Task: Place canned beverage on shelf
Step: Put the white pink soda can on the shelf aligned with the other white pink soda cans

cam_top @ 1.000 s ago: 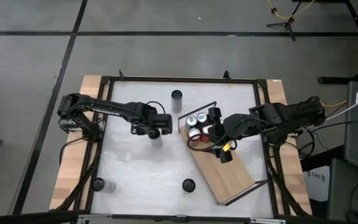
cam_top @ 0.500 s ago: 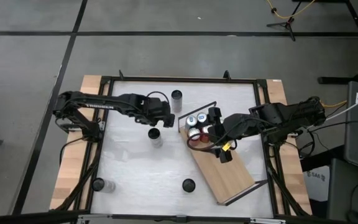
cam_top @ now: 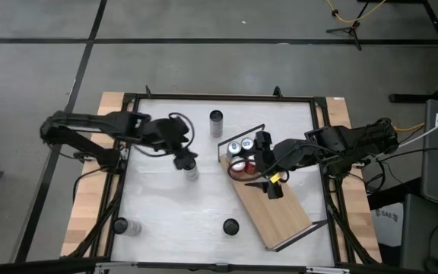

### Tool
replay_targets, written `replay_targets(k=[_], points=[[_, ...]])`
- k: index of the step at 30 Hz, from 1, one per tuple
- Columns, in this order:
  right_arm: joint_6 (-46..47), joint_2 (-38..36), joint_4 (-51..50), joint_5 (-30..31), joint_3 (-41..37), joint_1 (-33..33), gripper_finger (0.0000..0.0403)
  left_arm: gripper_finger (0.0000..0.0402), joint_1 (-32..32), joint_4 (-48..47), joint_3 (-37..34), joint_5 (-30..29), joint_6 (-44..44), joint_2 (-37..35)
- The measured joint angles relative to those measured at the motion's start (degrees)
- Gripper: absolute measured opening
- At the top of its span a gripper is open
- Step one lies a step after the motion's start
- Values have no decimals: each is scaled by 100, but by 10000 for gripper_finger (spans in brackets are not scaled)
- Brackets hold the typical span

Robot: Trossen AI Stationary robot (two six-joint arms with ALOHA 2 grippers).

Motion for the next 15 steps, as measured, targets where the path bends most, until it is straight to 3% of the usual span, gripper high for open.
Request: replay_targets(k=[6,15], points=[[451,0,33,5,0,0,374,341,-492,-68,2,52,899,-404],[701,0,32,7,0,0,374,341,-1172,-1401,0,337,939,-389]])
